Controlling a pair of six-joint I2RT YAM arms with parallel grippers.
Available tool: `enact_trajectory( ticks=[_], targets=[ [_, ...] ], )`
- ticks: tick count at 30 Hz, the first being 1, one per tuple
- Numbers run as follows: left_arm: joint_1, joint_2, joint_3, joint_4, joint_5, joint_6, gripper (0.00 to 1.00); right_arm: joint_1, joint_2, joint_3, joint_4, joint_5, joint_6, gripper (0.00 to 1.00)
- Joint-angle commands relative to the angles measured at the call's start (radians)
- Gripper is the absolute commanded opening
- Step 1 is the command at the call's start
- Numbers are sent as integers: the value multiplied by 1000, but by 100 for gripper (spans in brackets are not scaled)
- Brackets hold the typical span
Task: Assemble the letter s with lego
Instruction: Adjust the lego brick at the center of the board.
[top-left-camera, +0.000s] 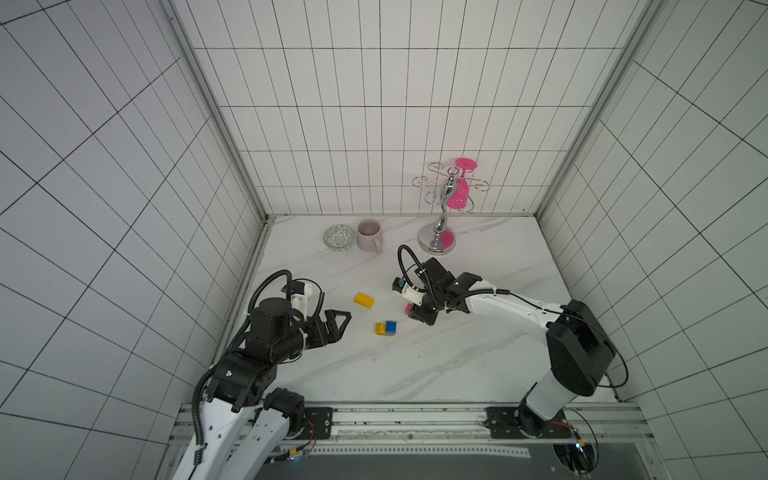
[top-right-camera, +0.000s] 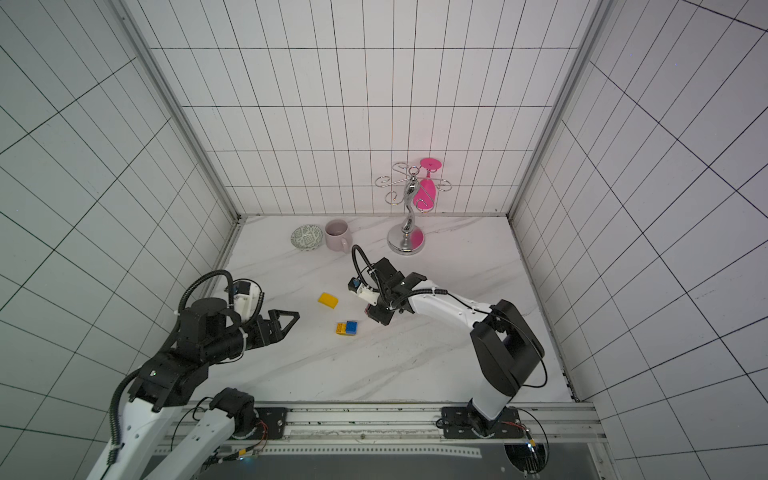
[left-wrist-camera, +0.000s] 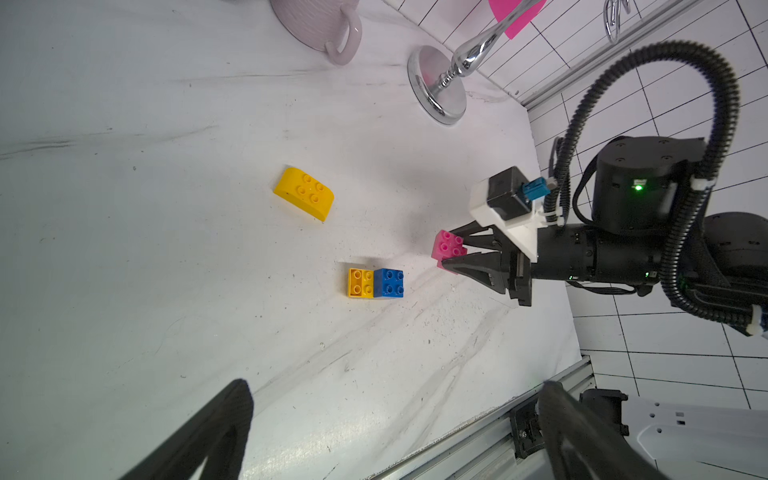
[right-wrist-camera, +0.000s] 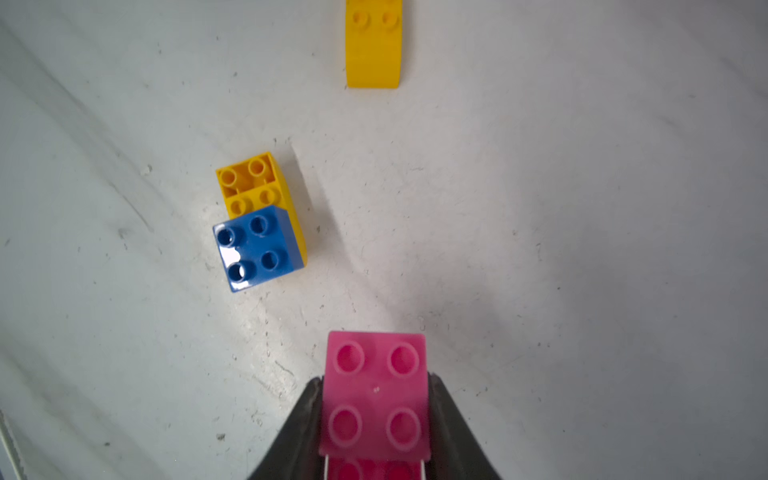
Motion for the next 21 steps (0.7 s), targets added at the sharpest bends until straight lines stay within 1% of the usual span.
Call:
enact_trajectory(
  ticks=[1, 3, 7, 8, 15, 21],
  targets=[
    [6, 9, 21, 4, 9, 7, 99, 1, -47, -89, 253, -59, 137, 31],
    [6, 14, 21, 8, 12, 10, 99, -1, -80, -125, 335, -76, 185, 31],
    [6, 24, 22, 21, 24, 15, 99, -9, -130, -206, 545, -178, 274, 32],
    [6, 27, 22, 26, 28, 18, 99, -10, -134, -224, 582, -176, 283, 32],
    [6, 46, 24, 28, 30, 27, 98, -33, -71, -343, 768, -55, 314, 32],
    [6, 61, 24, 38, 34, 25, 98, -16, 1, -437, 965, 102, 385, 32]
  ],
)
